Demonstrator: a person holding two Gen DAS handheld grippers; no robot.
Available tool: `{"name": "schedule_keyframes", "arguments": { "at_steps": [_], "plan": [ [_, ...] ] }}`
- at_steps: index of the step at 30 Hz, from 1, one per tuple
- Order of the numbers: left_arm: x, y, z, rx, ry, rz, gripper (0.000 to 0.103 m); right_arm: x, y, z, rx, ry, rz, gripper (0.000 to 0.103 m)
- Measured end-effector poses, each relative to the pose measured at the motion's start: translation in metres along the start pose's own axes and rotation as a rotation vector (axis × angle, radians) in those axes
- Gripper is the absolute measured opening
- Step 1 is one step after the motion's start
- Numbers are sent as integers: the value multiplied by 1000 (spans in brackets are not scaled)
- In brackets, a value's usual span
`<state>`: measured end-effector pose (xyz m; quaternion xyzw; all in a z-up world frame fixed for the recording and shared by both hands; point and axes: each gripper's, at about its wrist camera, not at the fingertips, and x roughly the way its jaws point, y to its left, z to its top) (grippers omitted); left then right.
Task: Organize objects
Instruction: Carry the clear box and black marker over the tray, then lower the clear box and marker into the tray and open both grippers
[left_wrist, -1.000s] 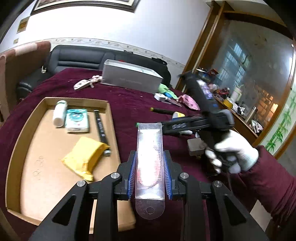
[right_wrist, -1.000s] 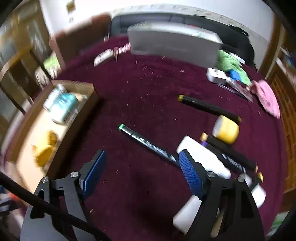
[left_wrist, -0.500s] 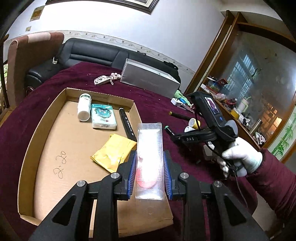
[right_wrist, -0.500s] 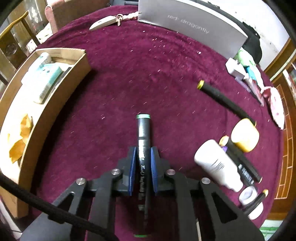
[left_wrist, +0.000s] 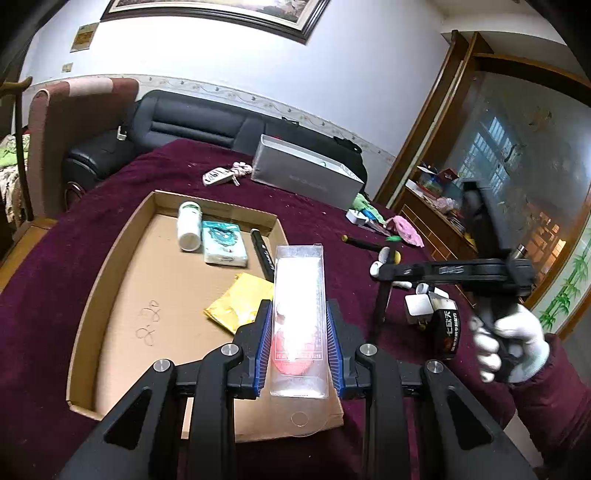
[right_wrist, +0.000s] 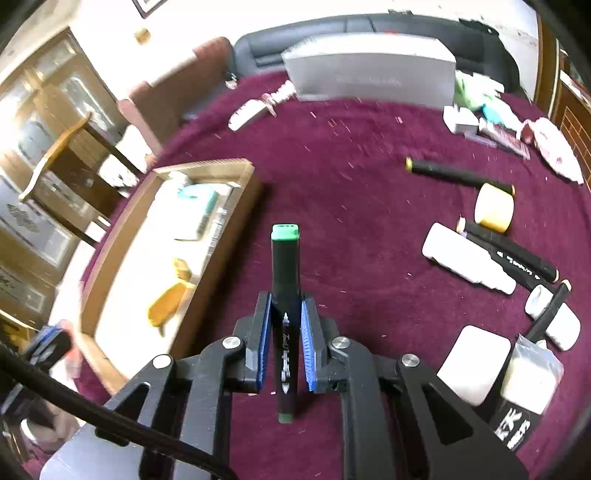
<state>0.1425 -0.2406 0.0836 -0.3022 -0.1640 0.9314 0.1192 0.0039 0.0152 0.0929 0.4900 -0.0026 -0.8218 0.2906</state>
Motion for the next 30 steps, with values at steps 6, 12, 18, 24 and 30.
{"name": "schedule_keyframes", "arguments": {
  "at_steps": [6,12,18,24,30],
  "plan": [
    [-9,18,7,-6,-22,80,23,-29,47,4,-57,-78,103,13],
    [4,44,23,19,-1,186,23,-26,95,12,-121,-57,214,13],
    [39,68,41,55,66,270,23,31,136,22,-143,64,277,13],
    [75,83,53,86,166,310,23,88,141,38,-86,128,267,14],
    [87,95,53,66,218,300,23,123,138,54,-35,165,231,15]
  ]
}}
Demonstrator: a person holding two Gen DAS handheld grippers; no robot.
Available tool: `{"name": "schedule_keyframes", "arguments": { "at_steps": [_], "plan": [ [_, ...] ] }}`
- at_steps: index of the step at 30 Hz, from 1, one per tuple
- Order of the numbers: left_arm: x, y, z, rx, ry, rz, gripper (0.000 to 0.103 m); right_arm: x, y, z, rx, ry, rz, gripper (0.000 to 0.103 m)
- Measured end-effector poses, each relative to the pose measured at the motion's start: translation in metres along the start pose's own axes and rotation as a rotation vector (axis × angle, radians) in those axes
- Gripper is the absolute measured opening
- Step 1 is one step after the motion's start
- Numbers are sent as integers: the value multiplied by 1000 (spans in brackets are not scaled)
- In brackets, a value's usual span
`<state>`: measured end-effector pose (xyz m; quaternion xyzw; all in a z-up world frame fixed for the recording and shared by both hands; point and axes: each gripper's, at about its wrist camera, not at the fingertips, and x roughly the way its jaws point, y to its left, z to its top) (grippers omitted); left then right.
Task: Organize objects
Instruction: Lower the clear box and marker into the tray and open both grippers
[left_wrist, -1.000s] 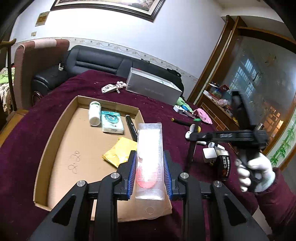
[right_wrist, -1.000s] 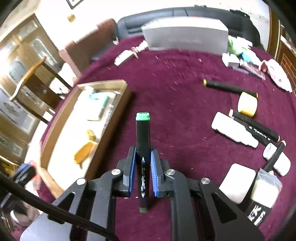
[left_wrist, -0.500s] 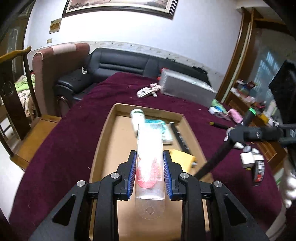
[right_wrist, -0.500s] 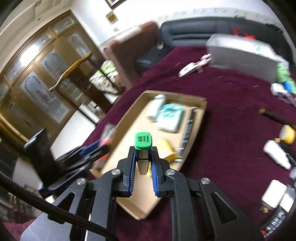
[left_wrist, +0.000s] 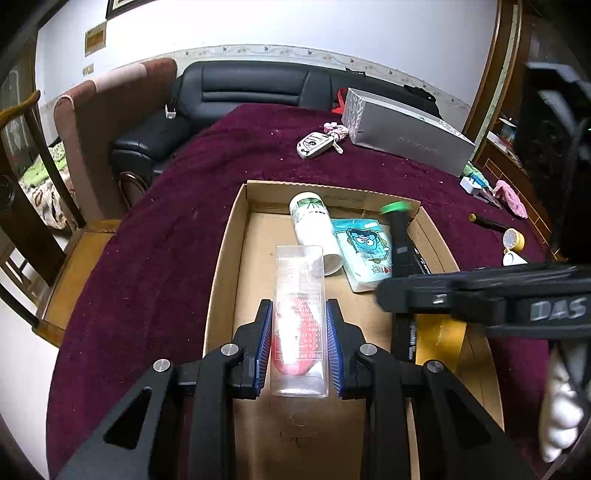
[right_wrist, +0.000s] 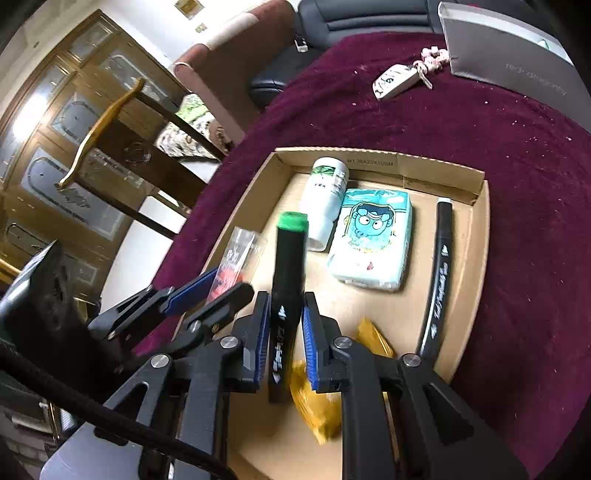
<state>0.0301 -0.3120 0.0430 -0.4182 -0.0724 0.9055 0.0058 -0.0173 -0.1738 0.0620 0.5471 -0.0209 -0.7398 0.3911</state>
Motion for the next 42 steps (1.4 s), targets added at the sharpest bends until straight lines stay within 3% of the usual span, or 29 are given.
{"name": "schedule_keyframes", "arguments": {
  "at_steps": [8,26,31,37,42],
  "plan": [
    [-1,-2,-2,7,17,-6,23,29,-1,0,7,55,-23,14],
    [8,5,2,-30,64,16,25,39,0,1,20,58,-54,14],
    [4,9,2,-51,53,11,44,39,-1,0,26,45,-55,14],
    [-10,13,1,-77,29,-11,44,35,1,-2,42,34,-18,23],
    [-32,23,-3,-122,-13,-35,48,27,6,-5,49,21,0,37]
  ]
}}
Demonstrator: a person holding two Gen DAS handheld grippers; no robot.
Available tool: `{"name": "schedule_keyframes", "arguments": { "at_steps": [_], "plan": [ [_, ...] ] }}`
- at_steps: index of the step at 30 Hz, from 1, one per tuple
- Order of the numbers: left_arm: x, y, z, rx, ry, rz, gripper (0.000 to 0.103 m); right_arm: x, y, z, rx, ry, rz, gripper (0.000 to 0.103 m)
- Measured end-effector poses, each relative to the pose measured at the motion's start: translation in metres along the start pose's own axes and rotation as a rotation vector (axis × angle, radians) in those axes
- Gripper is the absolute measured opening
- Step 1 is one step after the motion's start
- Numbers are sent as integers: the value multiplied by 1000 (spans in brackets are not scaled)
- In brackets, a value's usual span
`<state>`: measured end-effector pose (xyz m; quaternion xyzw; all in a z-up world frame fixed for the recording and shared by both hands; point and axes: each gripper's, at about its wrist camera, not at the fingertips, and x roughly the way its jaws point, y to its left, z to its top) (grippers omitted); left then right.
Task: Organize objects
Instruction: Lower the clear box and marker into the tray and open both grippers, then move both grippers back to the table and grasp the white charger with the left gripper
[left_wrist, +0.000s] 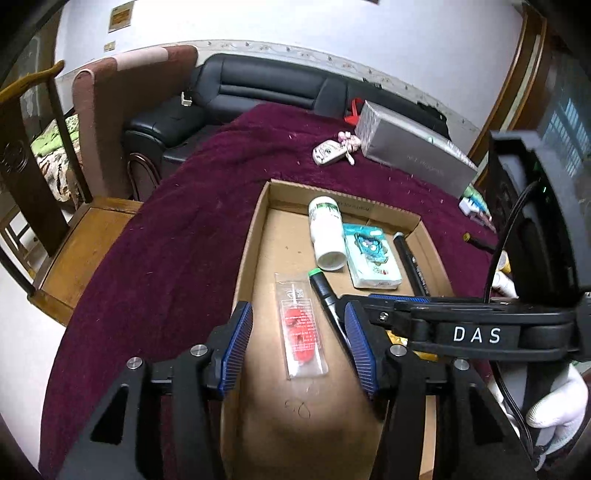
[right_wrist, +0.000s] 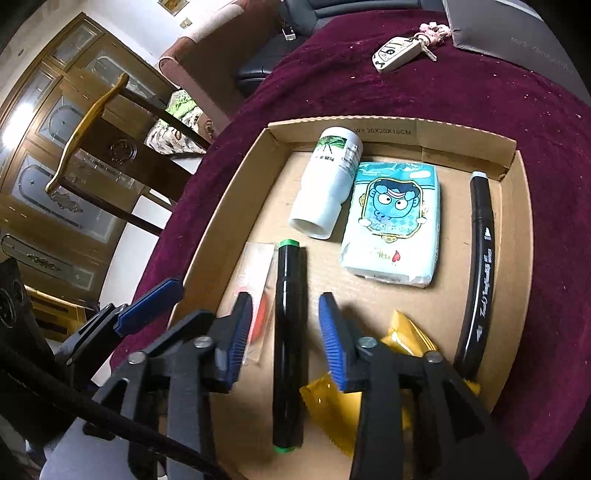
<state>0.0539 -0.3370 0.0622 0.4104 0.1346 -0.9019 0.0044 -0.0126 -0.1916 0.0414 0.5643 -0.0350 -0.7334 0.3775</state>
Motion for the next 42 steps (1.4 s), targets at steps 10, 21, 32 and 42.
{"name": "schedule_keyframes", "arguments": {
  "at_steps": [10,21,32,42],
  "plan": [
    [-90,-1,-13,-107,-303,-23,60,-66,9,-30,-80,-163,-92,51],
    [-136,-65,-31,-19,-525,-98,75,-167,-10,-87,-138,-453,-367,73],
    [-81,-137,-41,12,-214,-331,75,-266,-97,-140,77,-726,-528,89],
    [-11,-236,-56,210,25,-388,74,-296,-229,-181,440,-770,-470,89]
  ]
}}
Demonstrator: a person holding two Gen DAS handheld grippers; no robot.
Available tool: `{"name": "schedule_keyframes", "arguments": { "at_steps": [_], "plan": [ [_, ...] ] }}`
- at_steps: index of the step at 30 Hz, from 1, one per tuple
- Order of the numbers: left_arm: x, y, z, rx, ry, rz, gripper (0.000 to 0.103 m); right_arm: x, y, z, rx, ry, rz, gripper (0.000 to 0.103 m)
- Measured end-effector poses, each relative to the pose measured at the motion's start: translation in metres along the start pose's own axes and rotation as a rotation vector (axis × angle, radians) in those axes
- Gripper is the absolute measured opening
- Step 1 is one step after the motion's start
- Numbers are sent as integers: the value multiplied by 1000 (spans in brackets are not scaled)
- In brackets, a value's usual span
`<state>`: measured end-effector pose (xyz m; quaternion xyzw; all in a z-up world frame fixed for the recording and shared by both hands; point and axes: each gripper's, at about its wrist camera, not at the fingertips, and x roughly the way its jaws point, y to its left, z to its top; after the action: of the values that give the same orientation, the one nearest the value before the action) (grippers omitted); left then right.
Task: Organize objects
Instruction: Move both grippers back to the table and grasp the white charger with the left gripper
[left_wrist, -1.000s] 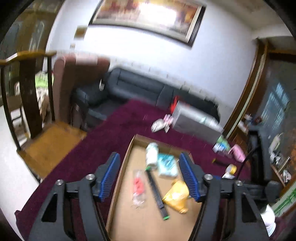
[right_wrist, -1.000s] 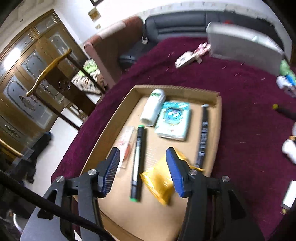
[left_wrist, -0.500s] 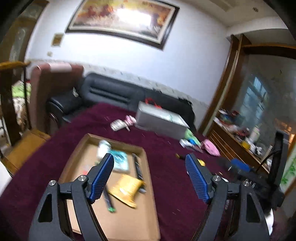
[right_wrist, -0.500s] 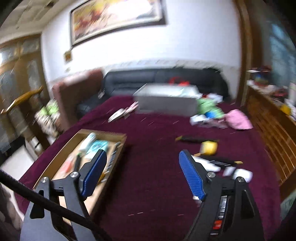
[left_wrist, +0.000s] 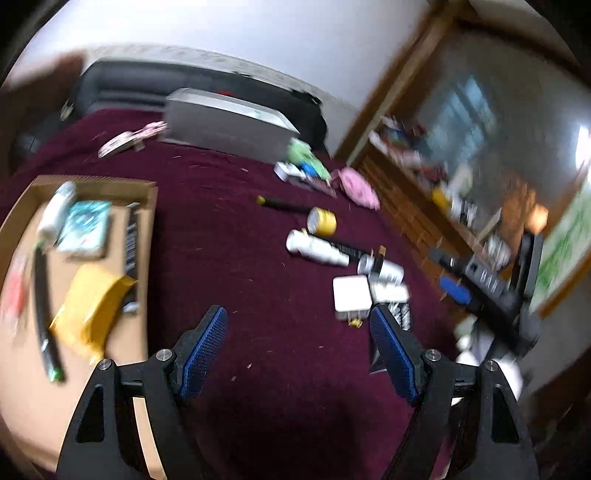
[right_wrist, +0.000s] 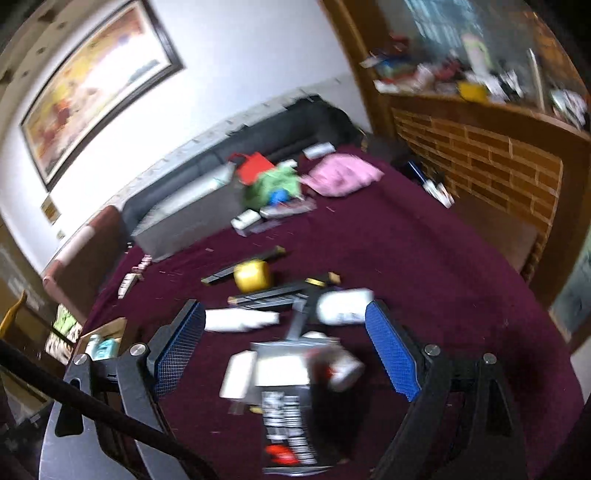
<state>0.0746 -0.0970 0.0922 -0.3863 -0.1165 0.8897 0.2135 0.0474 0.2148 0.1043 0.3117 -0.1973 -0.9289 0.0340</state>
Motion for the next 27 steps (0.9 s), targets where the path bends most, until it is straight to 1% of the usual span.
{"name": "schedule_keyframes", "arguments": {
  "at_steps": [3,5,7,8,11,14,18,21,22,23,24,25,27],
  "plan": [
    [32,-23,4,79,60,-5,74,18,-35,-3,98,69,49,89],
    [54,-36,8,115,85,35,74,24,-51,-6,141,75,49,89],
    [73,-44,11,113,100,34,74,27,-62,-9,168,67,50,89],
    [84,-46,14,89,116,28,74,28,-66,-10,180,68,52,89],
    [106,-50,19,60,128,5,74,32,-70,-11,195,85,72,89],
    [127,-61,21,102,140,17,74,30,-66,-13,174,82,89,89],
    [150,-68,21,107,174,-4,74,29,-65,-13,158,71,97,89],
    [163,-74,20,145,182,30,73,30,-67,-13,165,75,105,89],
    [166,-74,18,158,196,51,61,32,-67,-13,166,76,106,89],
    [164,-71,18,138,189,15,51,31,-68,-13,168,77,106,89],
    [165,-69,18,121,201,-18,41,32,-68,-13,168,79,104,89],
    [160,-65,18,97,208,-28,41,33,-67,-13,168,82,103,89],
    [148,-62,17,106,188,-15,39,35,-67,-14,168,89,100,89]
  ]
}}
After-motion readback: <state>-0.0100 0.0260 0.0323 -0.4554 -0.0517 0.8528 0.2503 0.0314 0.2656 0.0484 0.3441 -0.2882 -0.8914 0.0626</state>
